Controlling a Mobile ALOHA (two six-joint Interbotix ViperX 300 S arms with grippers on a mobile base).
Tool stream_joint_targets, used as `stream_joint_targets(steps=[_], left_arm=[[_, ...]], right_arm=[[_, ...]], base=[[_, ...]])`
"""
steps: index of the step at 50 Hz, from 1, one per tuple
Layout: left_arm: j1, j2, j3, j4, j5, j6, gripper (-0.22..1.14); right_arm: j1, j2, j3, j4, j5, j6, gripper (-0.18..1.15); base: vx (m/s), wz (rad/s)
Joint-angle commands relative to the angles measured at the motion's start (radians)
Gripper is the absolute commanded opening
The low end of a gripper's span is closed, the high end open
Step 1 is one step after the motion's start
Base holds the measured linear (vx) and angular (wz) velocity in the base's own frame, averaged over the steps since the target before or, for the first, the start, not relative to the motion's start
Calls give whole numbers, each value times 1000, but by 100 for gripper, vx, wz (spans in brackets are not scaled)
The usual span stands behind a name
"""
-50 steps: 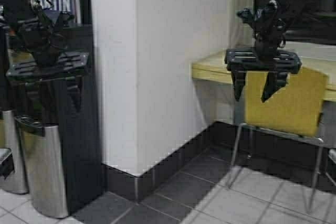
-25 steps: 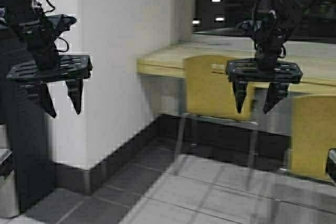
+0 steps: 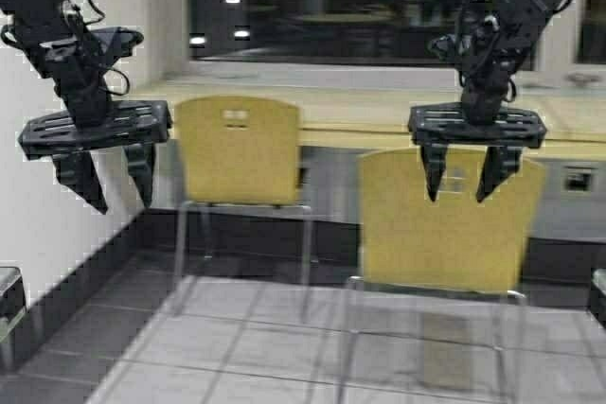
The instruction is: Push the chairs under the table
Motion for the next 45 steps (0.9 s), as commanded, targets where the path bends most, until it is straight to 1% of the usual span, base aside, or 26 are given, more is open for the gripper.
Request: stream_joint_targets(steps=[1, 20, 35, 45], left_arm=[[3, -9, -2, 0, -3, 0, 87], [3, -8, -9, -11, -25, -9, 87], [3, -8, -14, -11, -44, -17, 87], [3, 14, -35, -20, -80, -37, 87]], right_arm=[[3, -15, -20, 3, -5, 0, 93], [3, -9, -18, 23, -6, 6, 93], [3, -11, -21, 58, -23, 12, 93], [-18, -17, 0, 112, -72, 72, 93]], base=[[-6, -36], [-3, -28], [4, -13], [11, -4]])
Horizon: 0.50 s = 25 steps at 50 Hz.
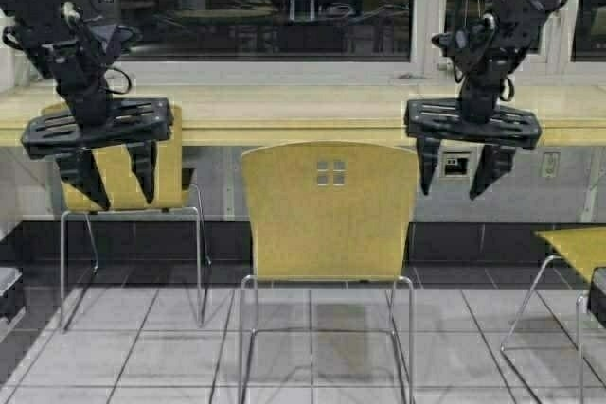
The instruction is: Push the chairs under the table
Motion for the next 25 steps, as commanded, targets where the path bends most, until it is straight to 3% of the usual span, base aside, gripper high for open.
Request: stream_joint_targets(steps=[1, 11, 25], left_arm=[[3, -3, -25, -12, -31, -15, 87], [3, -14, -31, -92, -77, -117, 87], [3, -12, -84, -245, -97, -278, 87]], right_arm=[[-26, -28, 12, 40, -46, 43, 93], [-57, -41, 46, 167, -147, 150, 93], [-49, -43, 2, 365, -158, 244, 93]], base=[[14, -5], [18, -7], [24, -6]])
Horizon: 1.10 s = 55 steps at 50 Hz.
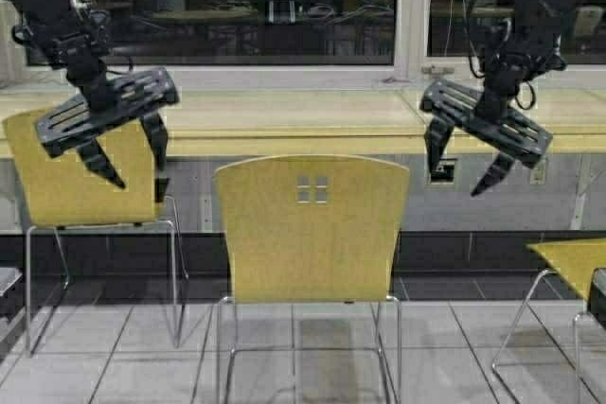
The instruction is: Push the chairs under the table
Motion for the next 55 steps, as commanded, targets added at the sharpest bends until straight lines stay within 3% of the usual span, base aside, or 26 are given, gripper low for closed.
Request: stream_joint_targets(steps=[1, 17, 31, 55], left_arm=[[0, -15, -40, -60, -11, -44, 87], [0, 52, -109, -256, -20, -94, 88], [0, 75, -83, -419, -21, -97, 88], [-14, 140, -178, -532, -14, -101, 88]], right_arm=[[3, -40, -31, 92, -8, 15, 93], [61, -35, -118, 198, -31, 31, 93], [126, 15, -192, 275, 83, 63, 93], [155, 38, -199, 390, 8, 101, 93]], base=[[22, -4], [23, -5], [27, -8], [22, -1]])
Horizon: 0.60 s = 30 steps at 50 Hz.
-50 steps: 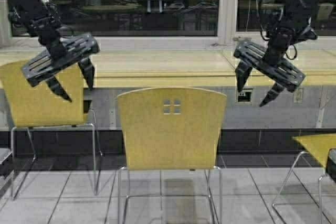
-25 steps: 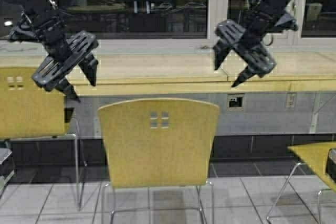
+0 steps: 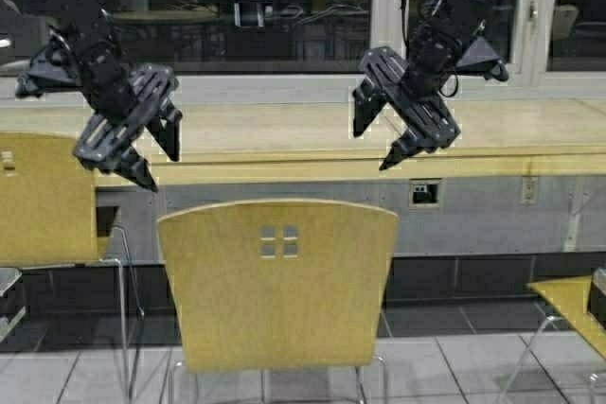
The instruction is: Push the chairs under the table
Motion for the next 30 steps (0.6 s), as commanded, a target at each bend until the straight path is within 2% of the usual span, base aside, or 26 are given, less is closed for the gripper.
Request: stream_joint_targets(steps=[1, 20, 30], left_arm=[[-6, 0, -44, -9, -5, -2, 88], [-12, 31, -29, -37, -31, -26, 88], [-46, 77, -8, -41, -31, -57, 88]], right_arm=[[-3, -23, -20, 6, -18, 2, 93], [6, -3, 3, 12, -8, 14, 93], [6, 6, 49, 12, 2, 14, 93]], base=[[22, 4], [21, 6], [19, -6]])
